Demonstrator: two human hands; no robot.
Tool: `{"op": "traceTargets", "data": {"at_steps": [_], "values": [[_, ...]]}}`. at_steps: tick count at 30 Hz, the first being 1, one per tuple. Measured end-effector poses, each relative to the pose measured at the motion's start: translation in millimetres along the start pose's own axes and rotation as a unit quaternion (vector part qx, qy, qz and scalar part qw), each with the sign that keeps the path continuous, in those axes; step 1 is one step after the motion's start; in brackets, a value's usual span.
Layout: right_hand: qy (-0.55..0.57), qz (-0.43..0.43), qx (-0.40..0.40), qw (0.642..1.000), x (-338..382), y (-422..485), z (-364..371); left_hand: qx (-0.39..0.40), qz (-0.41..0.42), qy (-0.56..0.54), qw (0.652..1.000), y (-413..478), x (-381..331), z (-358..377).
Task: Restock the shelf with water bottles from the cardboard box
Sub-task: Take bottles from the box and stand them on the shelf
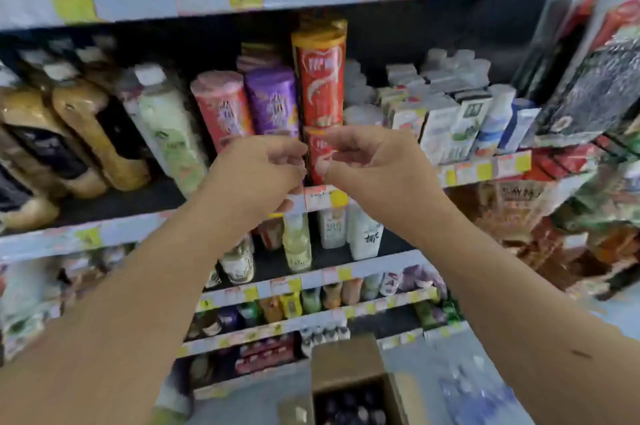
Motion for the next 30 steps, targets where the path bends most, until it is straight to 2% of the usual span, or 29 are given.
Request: {"op": "traceTargets", "data": {"at_steps": [7, 12, 16, 20, 23, 25, 28, 30], "values": [[-0.016, 0.218, 0.060, 0.974, -189, -121, 103, 0.111, -0.110, -0.005, 0.988, -30, 209, 108], [-0.045, 0.348, 0.130, 0.927, -342, -222, 190, 0.189, -0.191, 0.017, 0.963, -72, 379, 196], [-0.111, 0.409, 0.192, 0.885, -455, -286, 252, 0.215, -0.227, 0.059, 0.948, -98, 486, 253], [-0.167, 0.418, 0.280, 0.848, -557, -335, 318, 0.227, -0.247, 0.136, 0.932, -114, 571, 299], [-0.206, 0.397, 0.325, 0.834, -622, -356, 359, 0.244, -0.257, 0.162, 0.921, -122, 621, 332], [-0.244, 0.384, 0.349, 0.819, -662, -364, 384, 0.247, -0.263, 0.169, 0.917, -125, 647, 347], [-0.336, 0.365, 0.404, 0.769, -707, -370, 412, 0.242, -0.259, 0.174, 0.919, -123, 675, 361], [-0.388, 0.339, 0.405, 0.756, -720, -362, 421, 0.237, -0.259, 0.170, 0.921, -121, 684, 366]]}}
Point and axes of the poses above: each hand's wrist, its own y-axis towards the middle knuckle, its own z-axis out of the palm, x = y × z, the point moved 9 cm from there along y, towards the middle knuckle, and after that the axes turned 12 degrees about x, right-handed, at the moved point
